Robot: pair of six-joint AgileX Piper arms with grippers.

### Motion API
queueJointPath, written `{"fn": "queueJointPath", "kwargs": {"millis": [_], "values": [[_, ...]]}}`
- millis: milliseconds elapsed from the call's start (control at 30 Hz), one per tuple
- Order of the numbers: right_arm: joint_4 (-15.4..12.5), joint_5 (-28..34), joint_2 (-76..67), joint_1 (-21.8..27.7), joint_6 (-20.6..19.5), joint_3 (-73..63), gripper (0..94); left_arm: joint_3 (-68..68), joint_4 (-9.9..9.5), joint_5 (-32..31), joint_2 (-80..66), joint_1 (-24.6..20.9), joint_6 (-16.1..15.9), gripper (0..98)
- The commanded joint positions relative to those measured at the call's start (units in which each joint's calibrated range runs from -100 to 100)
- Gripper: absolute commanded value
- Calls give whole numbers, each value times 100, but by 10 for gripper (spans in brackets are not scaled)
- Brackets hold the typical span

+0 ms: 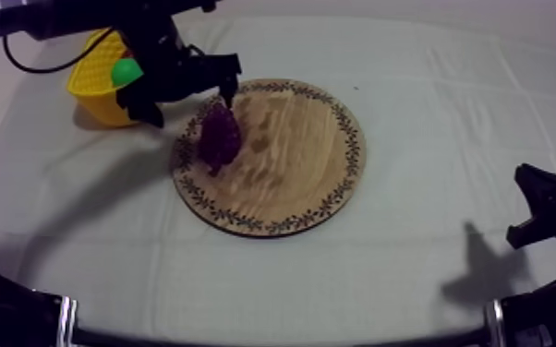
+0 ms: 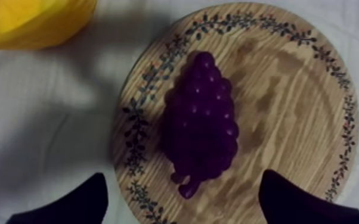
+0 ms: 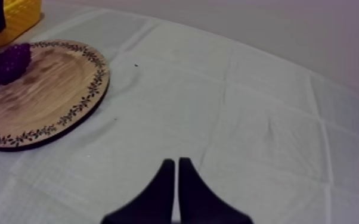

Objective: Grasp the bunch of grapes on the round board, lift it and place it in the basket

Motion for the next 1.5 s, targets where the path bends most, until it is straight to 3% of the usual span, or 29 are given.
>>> {"fn": "queueJointPath", "kwargs": {"millis": [0,900,1233,1467], "values": [[1,0,-1,2,1,-3,4,-74,0,-4,304,0,11,962],[1,0,-1,2,1,-3,4,-1584,263,224,2362,-92,-74,926],[1,0,-1,2,1,-3,4,-1739,260,297,2498,-40,-237,639],[1,0,-1,2,1,-3,4,-1757,190,282,2495,-27,-278,499]]}}
